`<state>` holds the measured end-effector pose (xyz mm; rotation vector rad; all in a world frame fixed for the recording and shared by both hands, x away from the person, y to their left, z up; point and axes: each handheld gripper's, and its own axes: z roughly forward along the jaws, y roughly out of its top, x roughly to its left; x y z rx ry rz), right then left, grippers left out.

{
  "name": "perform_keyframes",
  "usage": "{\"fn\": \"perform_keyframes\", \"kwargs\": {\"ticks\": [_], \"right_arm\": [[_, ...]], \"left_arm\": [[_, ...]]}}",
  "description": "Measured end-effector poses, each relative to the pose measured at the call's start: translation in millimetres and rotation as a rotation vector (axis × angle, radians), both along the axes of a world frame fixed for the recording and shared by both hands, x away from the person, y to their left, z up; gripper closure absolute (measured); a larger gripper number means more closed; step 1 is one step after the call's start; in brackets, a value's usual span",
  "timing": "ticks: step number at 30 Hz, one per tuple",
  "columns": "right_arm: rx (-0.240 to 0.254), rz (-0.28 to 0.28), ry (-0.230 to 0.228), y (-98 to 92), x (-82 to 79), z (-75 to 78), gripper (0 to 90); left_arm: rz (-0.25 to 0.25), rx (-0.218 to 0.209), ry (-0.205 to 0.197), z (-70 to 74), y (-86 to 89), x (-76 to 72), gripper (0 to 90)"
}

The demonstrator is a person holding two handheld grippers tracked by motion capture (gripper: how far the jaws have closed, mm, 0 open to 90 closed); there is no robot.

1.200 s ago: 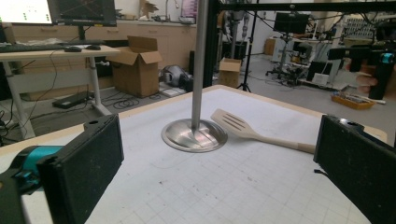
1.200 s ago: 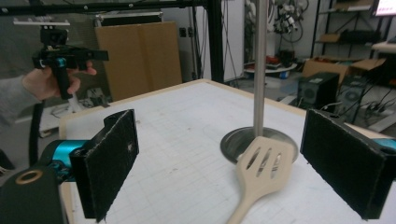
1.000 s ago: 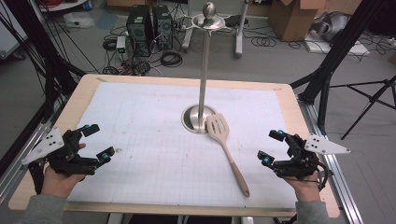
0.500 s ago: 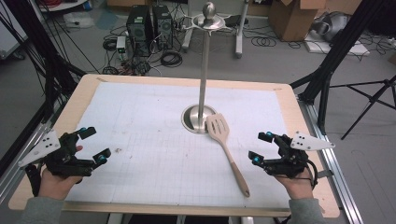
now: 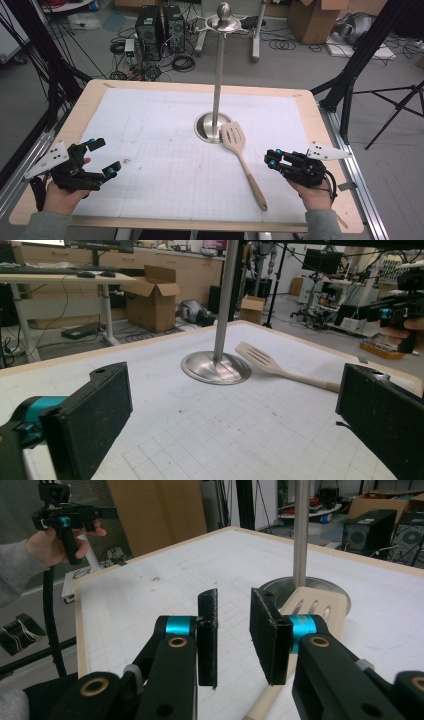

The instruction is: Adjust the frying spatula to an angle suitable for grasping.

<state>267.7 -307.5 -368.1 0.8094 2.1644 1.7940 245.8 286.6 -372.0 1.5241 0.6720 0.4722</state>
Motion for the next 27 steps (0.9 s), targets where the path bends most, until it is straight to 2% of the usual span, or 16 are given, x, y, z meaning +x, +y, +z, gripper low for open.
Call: {"fn": "perform_keyframes", "kwargs": {"ticks": [3, 8, 13, 17, 24, 27], "right_arm": [[-0.013, 0.001, -0.008, 3.3, 1.6, -5.6, 81.2], [-0.056, 0.015, 0.005, 10.3, 5.2, -12.6, 89.2], [-0.103, 0.026, 0.023, 18.6, 8.7, -16.9, 89.2], [-0.157, 0.036, 0.050, 25.0, 13.4, -22.8, 89.3], [-0.232, 0.056, 0.054, 39.4, 18.1, -32.9, 89.3], [-0.260, 0.061, 0.070, 44.3, 19.8, -38.3, 89.2]], "left_arm": [[0.004, -0.002, 0.002, -1.0, 1.7, -0.3, 2.0], [0.004, 0.008, 0.015, -3.2, 1.7, -1.2, 2.0], [0.009, 0.021, 0.022, -4.3, 3.5, -3.2, 2.0], [0.022, 0.012, 0.020, -4.3, 7.6, -6.4, 2.0], [0.028, 0.021, 0.032, -7.1, 9.2, -7.7, 2.0], [0.029, 0.026, 0.034, -7.6, 9.8, -8.1, 2.0]]}}
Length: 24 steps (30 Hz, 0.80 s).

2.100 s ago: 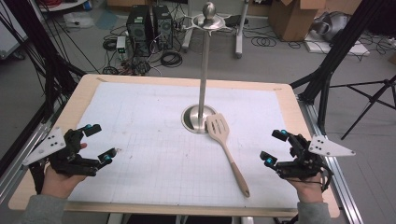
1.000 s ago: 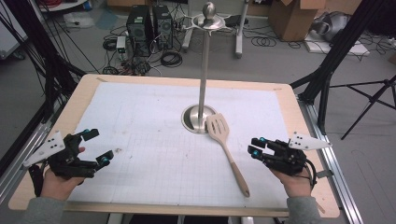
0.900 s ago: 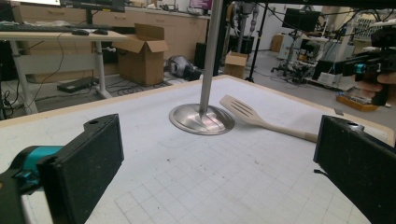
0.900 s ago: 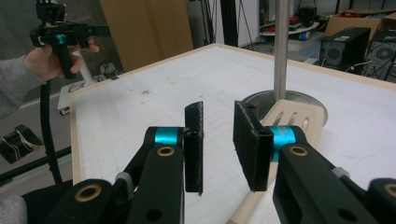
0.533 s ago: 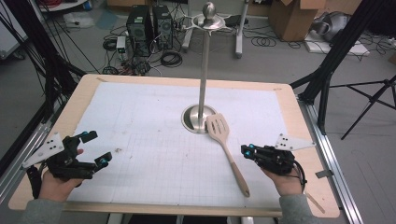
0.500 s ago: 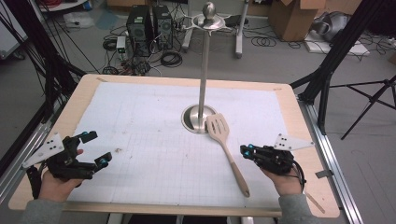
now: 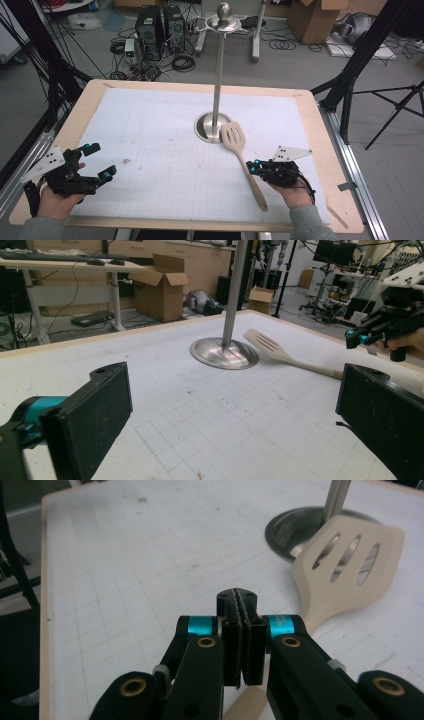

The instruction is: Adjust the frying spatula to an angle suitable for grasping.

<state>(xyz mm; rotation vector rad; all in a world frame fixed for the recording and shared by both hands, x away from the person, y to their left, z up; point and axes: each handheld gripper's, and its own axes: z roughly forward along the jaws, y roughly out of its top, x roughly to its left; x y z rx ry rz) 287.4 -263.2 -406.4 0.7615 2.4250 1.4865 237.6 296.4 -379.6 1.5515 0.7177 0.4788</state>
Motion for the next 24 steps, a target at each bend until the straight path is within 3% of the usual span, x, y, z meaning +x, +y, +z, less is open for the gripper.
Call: {"fn": "perform_keyframes", "kwargs": {"ticks": [11, 24], "right_arm": [[-0.008, -0.016, 0.058, 2.2, 3.4, -13.4, 89.3], [-0.093, -0.002, 0.106, 14.0, 3.6, -29.6, 89.3]], "left_arm": [[0.000, 0.006, 0.014, -2.7, -0.8, 0.4, 2.0], [-0.003, 0.004, 0.024, -5.1, -0.8, 1.5, 2.0]]}}
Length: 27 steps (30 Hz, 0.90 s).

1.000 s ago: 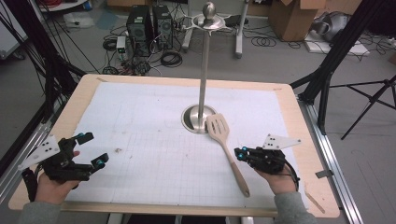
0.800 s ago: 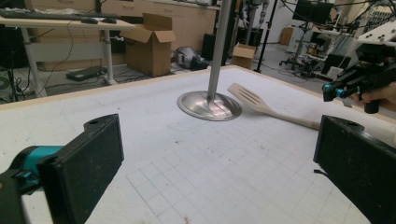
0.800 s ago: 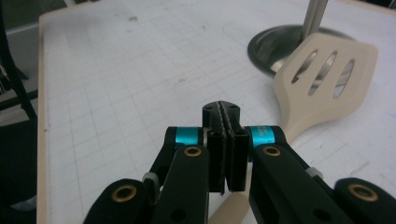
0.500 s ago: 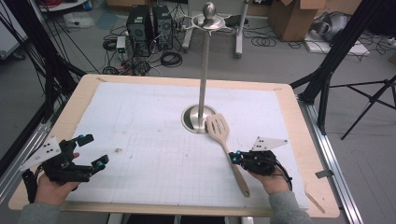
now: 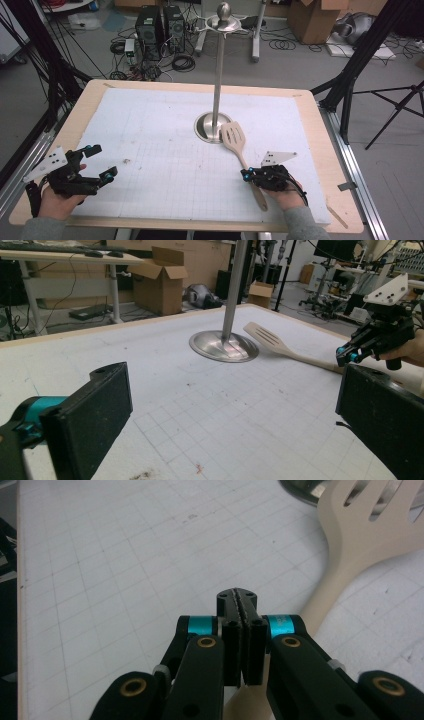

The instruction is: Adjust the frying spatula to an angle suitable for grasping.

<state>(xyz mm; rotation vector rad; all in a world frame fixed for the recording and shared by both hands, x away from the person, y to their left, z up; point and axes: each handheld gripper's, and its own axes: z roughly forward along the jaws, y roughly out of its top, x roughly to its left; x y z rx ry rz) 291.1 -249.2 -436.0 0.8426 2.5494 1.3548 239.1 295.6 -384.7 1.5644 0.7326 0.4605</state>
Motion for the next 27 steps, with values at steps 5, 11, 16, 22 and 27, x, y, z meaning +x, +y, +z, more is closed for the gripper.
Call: {"fn": "perform_keyframes", "kwargs": {"ticks": [5, 11, 16, 22, 27], "right_arm": [[-0.015, 0.003, 0.020, 1.8, 1.1, -4.2, 89.3], [-0.059, 0.004, 0.045, 5.1, 1.9, -9.6, 89.3], [-0.077, -0.003, 0.060, 4.7, 1.6, -11.0, 89.4], [-0.088, -0.015, 0.054, 1.5, 0.4, -10.3, 89.6], [-0.107, -0.013, 0.051, 1.2, -0.9, -9.2, 89.9]], "left_arm": [[0.000, 0.001, 0.005, -0.9, 0.4, 0.3, 2.0], [-0.002, 0.006, 0.010, -1.8, 0.6, 0.5, 2.0], [-0.003, 0.004, 0.015, -2.7, 0.2, 0.9, 2.0], [-0.007, 0.009, 0.021, -3.8, 0.3, 1.6, 2.0], [-0.010, 0.012, 0.027, -4.9, -0.3, 2.2, 2.0]]}}
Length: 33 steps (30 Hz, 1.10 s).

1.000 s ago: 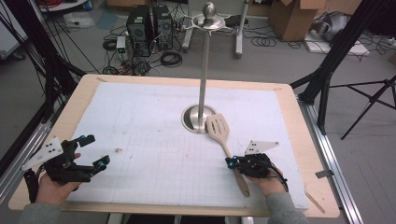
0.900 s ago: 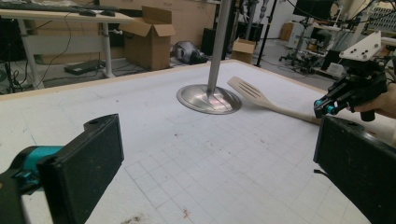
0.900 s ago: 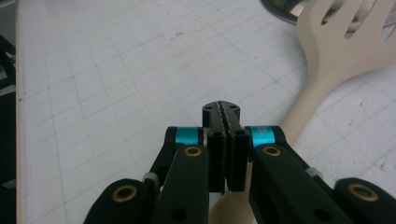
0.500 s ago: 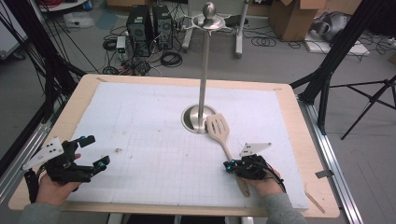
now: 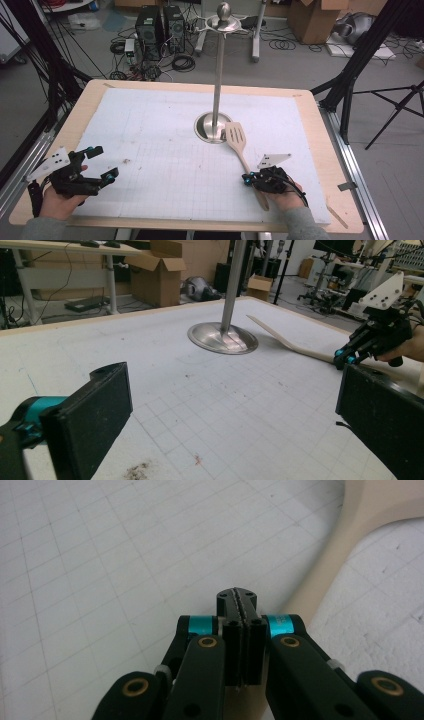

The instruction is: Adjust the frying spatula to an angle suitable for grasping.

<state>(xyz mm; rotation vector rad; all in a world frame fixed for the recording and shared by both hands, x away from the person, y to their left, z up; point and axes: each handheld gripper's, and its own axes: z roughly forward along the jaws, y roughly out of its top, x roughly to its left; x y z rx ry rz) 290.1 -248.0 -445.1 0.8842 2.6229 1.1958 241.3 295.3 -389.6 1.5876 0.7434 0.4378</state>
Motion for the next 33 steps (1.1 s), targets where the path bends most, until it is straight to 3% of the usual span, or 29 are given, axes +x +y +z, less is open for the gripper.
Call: {"fn": "perform_keyframes", "kwargs": {"ticks": [33], "right_arm": [[0.005, -0.082, 0.000, -48.0, -0.4, 0.2, 90.0]], "left_arm": [[-0.014, -0.002, 0.002, -0.3, -3.2, 3.1, 2.0]]}}
